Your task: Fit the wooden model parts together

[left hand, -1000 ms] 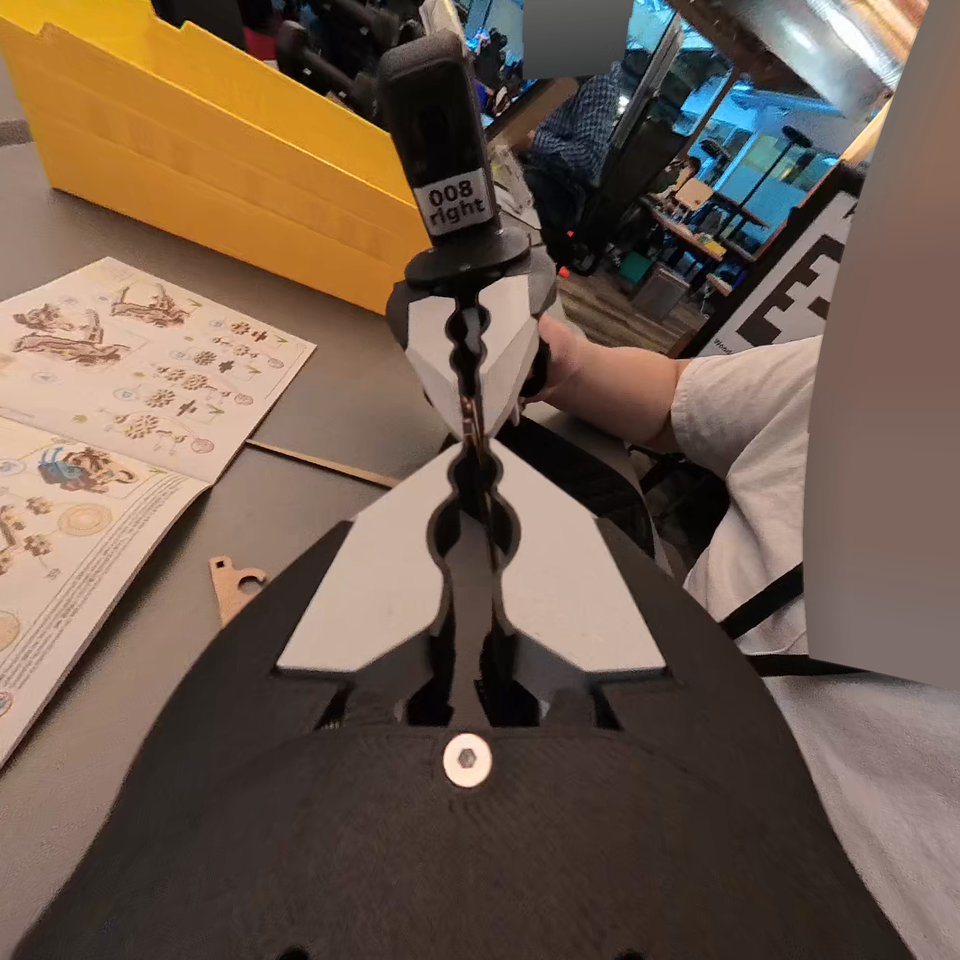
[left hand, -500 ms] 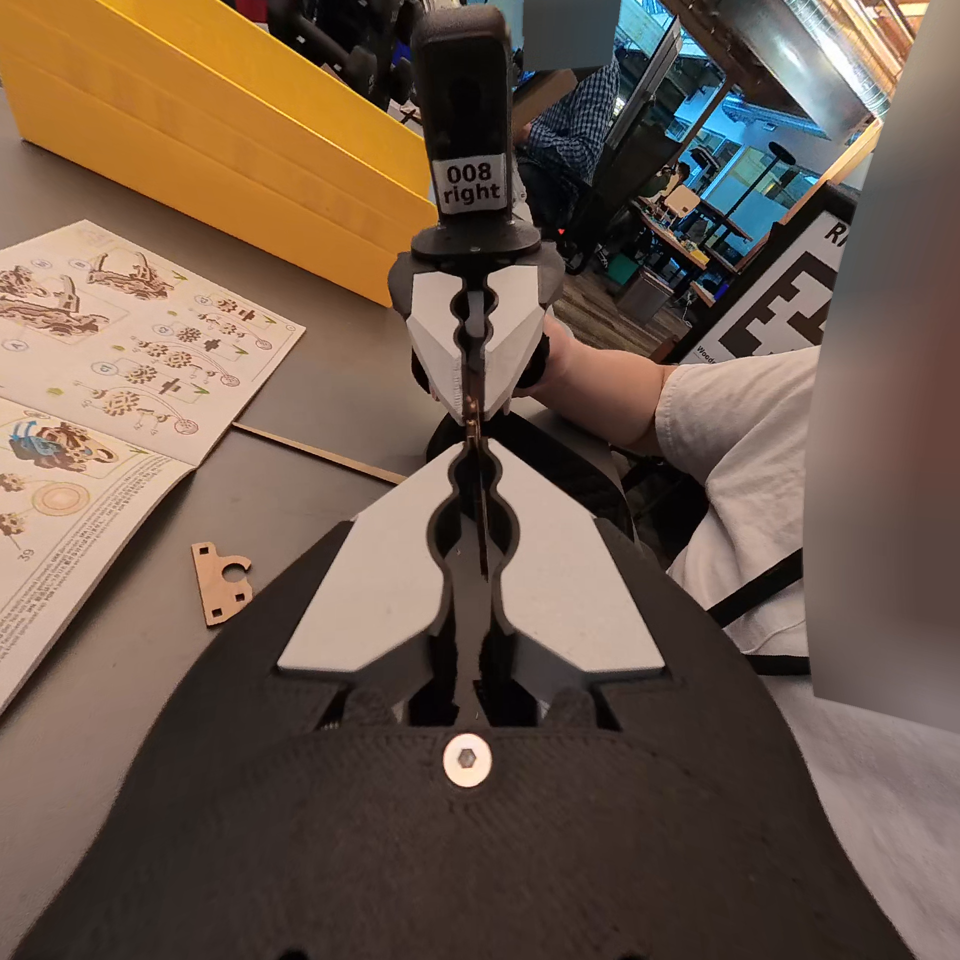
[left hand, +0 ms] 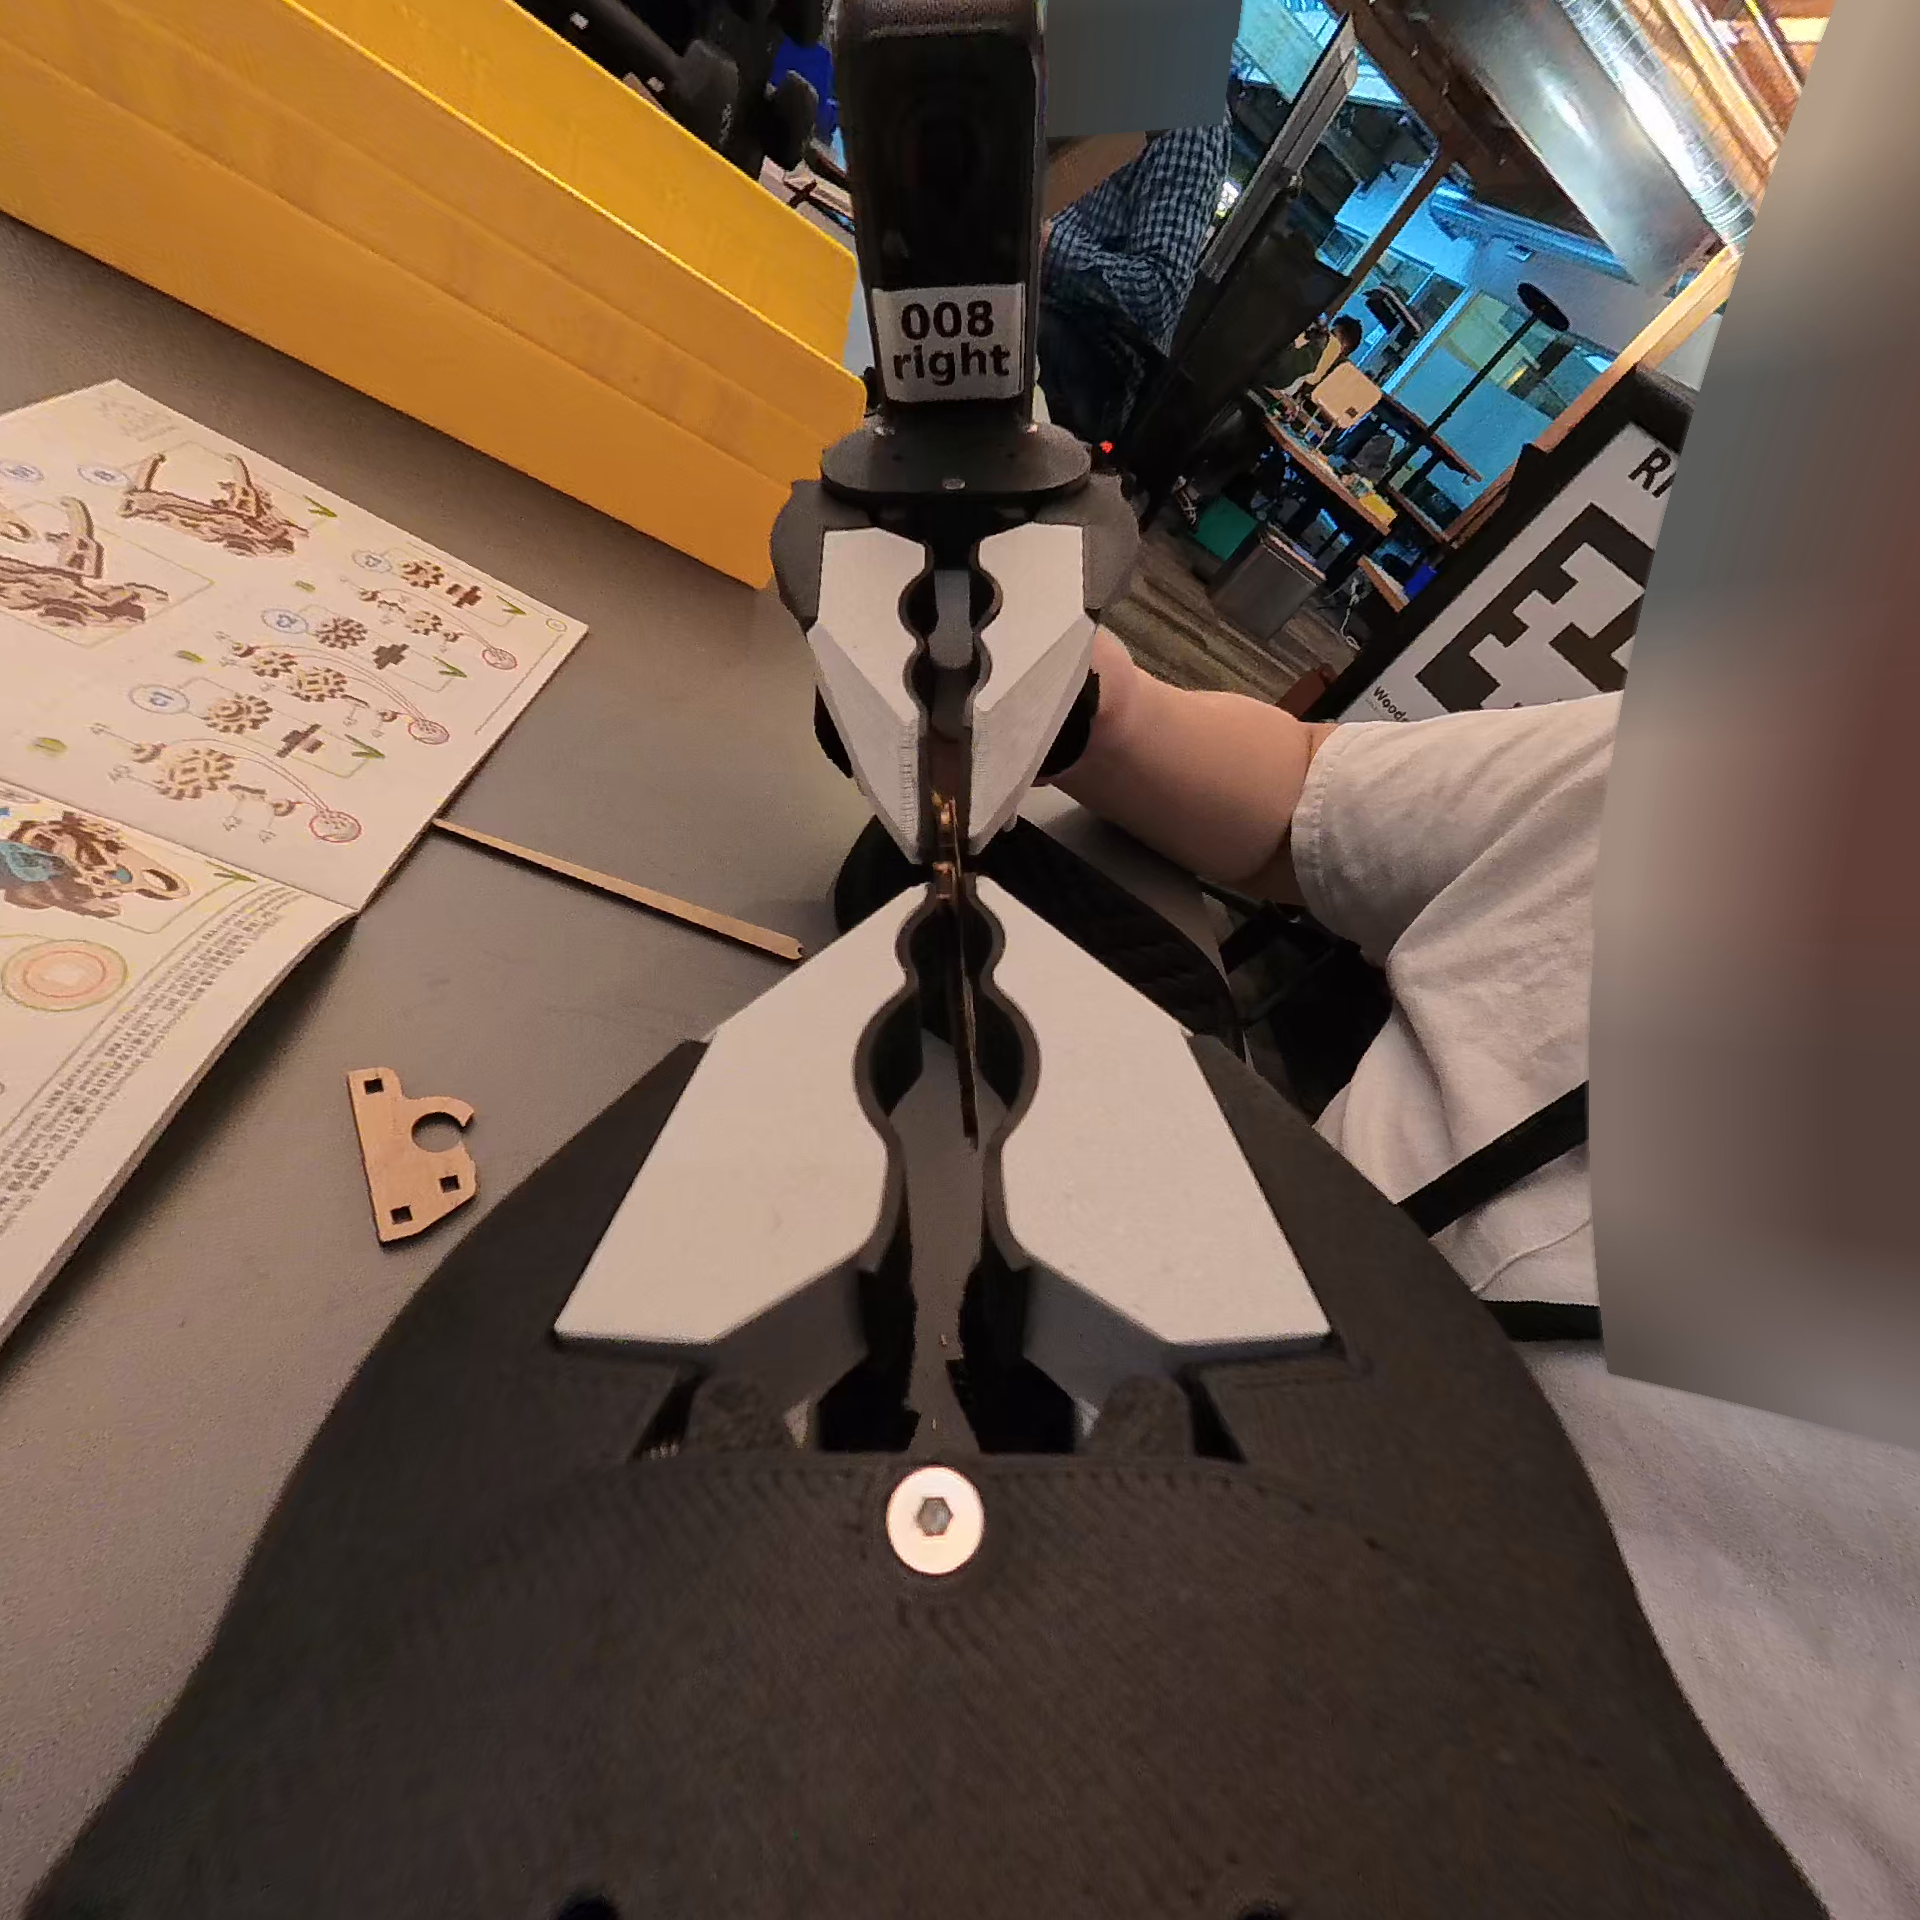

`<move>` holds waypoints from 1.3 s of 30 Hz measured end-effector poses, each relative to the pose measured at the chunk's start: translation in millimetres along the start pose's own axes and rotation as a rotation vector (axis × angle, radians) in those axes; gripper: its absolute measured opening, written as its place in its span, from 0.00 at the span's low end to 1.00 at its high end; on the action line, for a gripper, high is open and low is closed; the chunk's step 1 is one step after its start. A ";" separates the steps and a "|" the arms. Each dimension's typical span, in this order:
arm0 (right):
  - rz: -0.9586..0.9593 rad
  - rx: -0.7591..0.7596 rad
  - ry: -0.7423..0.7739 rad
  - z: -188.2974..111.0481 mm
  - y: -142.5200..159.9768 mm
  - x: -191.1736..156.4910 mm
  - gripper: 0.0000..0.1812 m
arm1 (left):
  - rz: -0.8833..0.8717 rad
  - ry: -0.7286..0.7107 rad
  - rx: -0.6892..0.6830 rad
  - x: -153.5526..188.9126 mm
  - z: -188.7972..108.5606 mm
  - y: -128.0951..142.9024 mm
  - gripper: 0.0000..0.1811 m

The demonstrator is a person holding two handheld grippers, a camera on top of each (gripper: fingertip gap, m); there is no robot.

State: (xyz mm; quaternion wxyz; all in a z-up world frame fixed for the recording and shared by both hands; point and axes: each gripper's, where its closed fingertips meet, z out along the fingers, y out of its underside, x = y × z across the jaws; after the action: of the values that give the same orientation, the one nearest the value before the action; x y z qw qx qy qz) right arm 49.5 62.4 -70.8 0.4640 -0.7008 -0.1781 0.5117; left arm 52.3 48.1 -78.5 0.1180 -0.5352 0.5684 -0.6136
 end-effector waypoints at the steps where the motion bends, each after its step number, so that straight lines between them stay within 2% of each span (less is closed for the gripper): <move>1: 0.004 -0.003 0.003 0.2 0.4 0.2 0.00 | -0.003 -0.005 -0.001 -0.9 -0.2 0.1 0.00; 13: 0.095 -0.091 0.007 0.6 15.4 8.4 0.00 | 0.046 -0.049 -0.035 -9.7 3.1 8.3 0.00; 22: 0.110 -0.084 0.005 2.3 16.8 10.1 0.00 | 0.029 -0.045 -0.048 -11.7 1.8 10.7 0.00; 25: 0.048 -0.119 0.031 2.5 18.7 7.7 0.00 | 0.057 -0.046 -0.031 -11.6 1.8 8.6 0.02; 32: -0.098 -0.197 0.094 2.5 24.6 6.5 0.00 | 0.197 -0.076 -0.084 -9.2 1.6 14.7 0.01; 39: -0.104 -0.203 0.061 3.1 26.7 3.7 0.00 | 0.143 -0.020 -0.071 -5.8 3.1 15.6 0.01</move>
State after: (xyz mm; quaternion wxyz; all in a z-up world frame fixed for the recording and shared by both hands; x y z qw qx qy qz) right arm 42.3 53.1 -95.3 0.4217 -0.7493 -0.2511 0.4447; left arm 49.8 45.7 -95.0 0.1482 -0.5032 0.6252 -0.5779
